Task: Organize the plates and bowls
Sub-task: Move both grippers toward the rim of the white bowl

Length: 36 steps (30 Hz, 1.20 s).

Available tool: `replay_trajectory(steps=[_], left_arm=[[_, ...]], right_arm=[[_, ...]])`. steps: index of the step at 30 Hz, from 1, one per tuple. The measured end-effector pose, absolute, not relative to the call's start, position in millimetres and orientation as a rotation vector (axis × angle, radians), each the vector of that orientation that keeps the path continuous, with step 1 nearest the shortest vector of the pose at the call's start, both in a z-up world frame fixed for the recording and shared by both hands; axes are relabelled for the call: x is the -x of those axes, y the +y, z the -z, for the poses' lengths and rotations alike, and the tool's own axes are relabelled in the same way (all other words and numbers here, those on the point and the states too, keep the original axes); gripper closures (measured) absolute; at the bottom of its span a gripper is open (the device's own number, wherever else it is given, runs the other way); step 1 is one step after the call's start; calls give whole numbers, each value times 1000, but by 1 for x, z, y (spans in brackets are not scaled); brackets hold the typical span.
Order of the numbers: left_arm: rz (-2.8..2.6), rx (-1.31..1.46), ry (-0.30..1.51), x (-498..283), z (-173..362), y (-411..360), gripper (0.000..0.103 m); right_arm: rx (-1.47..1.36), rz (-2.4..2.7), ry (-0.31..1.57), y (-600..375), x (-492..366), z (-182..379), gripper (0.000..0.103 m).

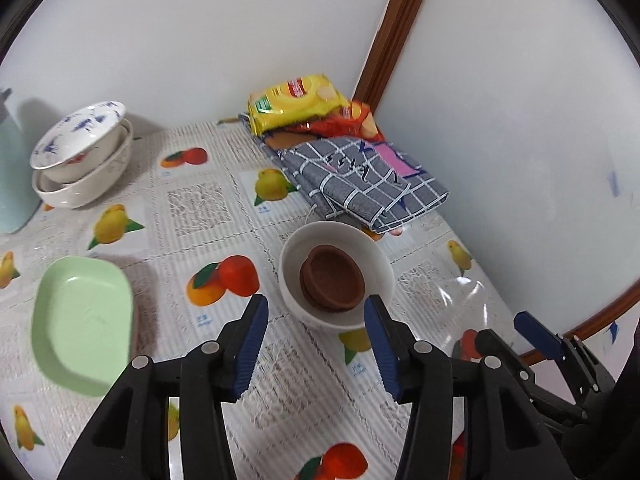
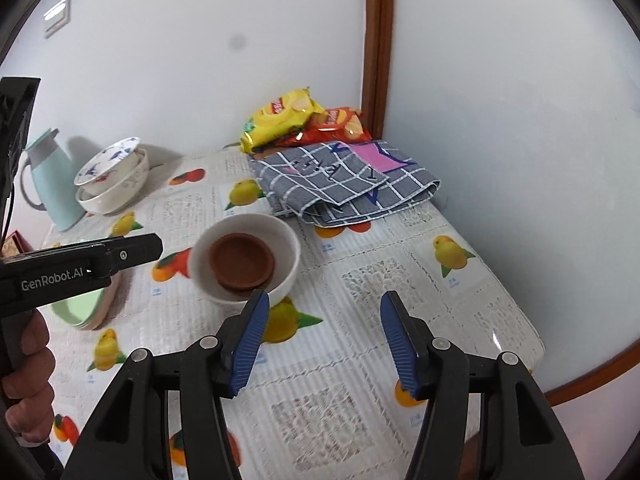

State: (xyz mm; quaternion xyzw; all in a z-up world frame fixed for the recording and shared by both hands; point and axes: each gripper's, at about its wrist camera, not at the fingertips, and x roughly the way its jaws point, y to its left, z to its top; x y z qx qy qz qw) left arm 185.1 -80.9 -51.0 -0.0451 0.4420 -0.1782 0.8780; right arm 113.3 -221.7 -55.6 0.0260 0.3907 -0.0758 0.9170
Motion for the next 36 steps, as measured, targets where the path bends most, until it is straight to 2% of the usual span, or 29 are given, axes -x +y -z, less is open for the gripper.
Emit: replay_trajectory(steps=[7, 18, 21, 23, 36], left_arm=[[356, 49, 839, -144, 28, -68, 55], [361, 60, 826, -120, 10, -54, 55], [356, 49, 826, -119, 9, -54, 53], [353, 48, 837, -122, 10, -54, 46], [358, -6, 895, -154, 27, -55, 46]], right_arm=[[-78, 128, 758, -200, -79, 35, 45], [-63, 126, 751, -182, -52, 19, 45], [-59, 125, 750, -181, -52, 17, 45], [-60, 126, 754, -181, -53, 18, 45], [-72, 145, 772, -198, -89, 32, 45]])
